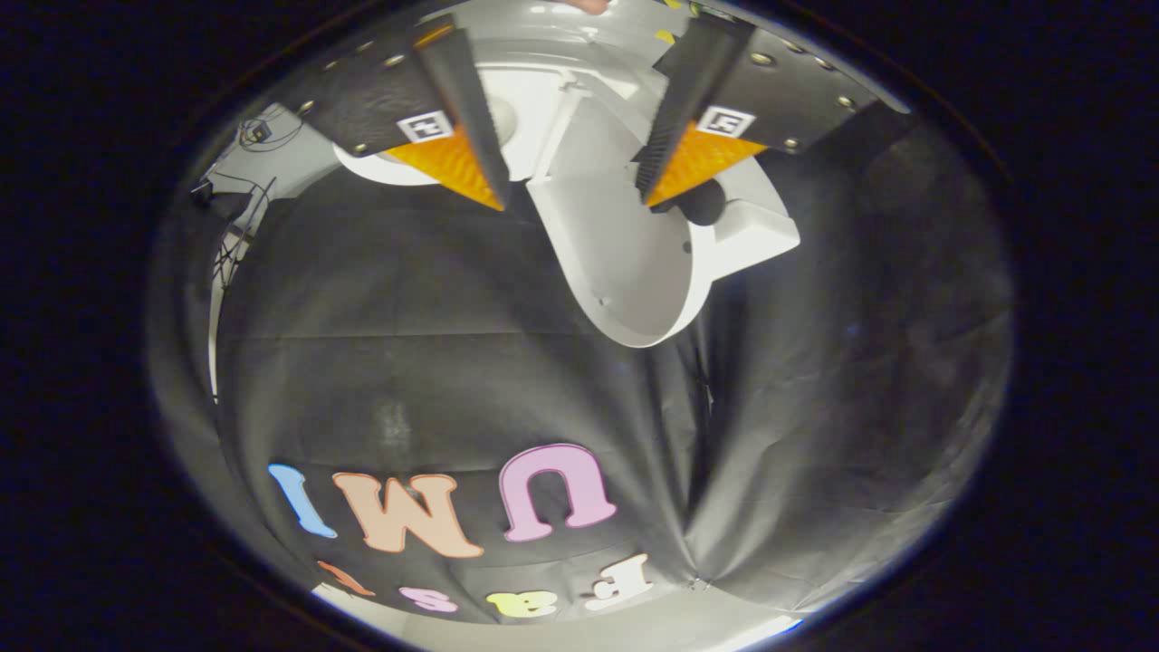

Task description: Open the toilet lid.

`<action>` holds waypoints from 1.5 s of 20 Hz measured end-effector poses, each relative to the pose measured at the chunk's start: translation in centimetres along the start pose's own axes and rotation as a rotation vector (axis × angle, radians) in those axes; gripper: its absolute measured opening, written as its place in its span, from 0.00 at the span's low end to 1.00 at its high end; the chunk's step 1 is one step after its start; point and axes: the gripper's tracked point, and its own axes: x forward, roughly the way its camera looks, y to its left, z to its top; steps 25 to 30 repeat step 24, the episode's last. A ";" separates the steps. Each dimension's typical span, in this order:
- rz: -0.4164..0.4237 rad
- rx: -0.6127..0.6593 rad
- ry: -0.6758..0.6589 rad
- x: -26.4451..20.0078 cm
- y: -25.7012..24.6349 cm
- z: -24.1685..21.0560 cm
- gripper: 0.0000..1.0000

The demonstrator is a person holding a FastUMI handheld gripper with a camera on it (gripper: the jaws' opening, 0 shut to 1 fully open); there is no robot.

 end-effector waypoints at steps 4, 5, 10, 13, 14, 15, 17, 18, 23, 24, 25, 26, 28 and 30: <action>-0.064 -0.045 -0.025 -1.5 -4.2 0.9 0.99; -0.077 -0.047 -0.029 -1.9 -5.2 1.0 0.99; -0.134 -0.052 -0.031 -3.9 -10.1 0.4 0.99; -0.171 -0.041 -0.034 -4.8 -12.7 -0.1 0.99; -0.172 -0.030 -0.031 -5.0 -13.1 -0.2 0.99; -0.170 -0.016 -0.030 -5.3 -13.5 -0.4 0.99; -0.167 -0.004 -0.034 -5.7 -14.1 -0.2 0.99; -0.159 -0.005 -0.039 -5.8 -14.2 -0.1 0.99; -0.161 -0.026 -0.086 -6.7 -15.2 1.1 0.99; -0.166 -0.025 -0.096 -6.7 -15.4 1.2 0.99; -0.166 -0.025 -0.096 -6.7 -15.4 1.2 0.99; -0.166 -0.025 -0.096 -6.7 -15.4 1.2 0.99; -0.166 -0.025 -0.096 -6.7 -15.4 1.2 0.99; -0.166 -0.025 -0.096 -6.7 -15.4 1.2 0.99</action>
